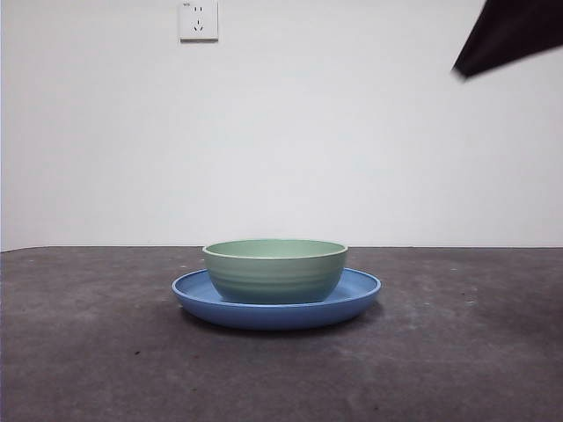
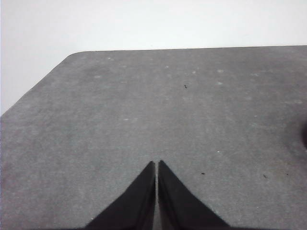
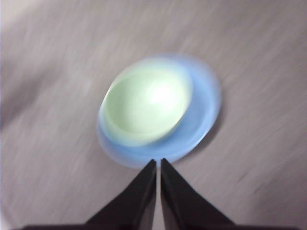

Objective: Place the green bowl on the blue plate

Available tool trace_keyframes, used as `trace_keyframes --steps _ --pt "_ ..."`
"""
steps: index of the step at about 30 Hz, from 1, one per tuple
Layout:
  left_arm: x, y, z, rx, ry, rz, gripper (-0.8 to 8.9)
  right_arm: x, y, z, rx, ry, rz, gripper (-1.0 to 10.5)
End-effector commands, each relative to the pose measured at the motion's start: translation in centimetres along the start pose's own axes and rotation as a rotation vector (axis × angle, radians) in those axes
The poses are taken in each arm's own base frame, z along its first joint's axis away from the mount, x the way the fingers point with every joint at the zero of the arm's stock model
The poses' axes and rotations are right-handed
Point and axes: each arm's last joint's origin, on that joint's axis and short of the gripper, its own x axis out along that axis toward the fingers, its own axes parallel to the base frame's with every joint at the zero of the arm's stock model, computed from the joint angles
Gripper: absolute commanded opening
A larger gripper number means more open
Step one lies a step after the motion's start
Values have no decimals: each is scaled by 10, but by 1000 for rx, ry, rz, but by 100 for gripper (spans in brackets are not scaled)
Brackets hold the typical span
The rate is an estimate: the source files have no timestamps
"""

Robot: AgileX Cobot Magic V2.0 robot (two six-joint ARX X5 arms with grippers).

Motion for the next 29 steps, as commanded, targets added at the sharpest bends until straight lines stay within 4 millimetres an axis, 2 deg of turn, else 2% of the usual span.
trace_keyframes --steps 1,7,11,16,21,29 --pt "2 0 -7 -2 23 4 9 -18 -11 -1 -16 -141 -89 9" --pt "2 0 -7 -2 23 4 9 -46 -31 -27 -28 -405 -303 9" --pt "2 0 -7 -2 23 5 9 -52 -36 -52 -47 -515 -396 9" --pt "2 0 -7 -2 23 4 9 -45 -41 -86 -61 -612 -492 9" --pt "2 0 -7 -2 23 4 9 -33 -47 -114 -42 -629 -546 9" --pt "2 0 -7 -2 23 4 9 -15 -56 -141 -2 -593 -538 9"
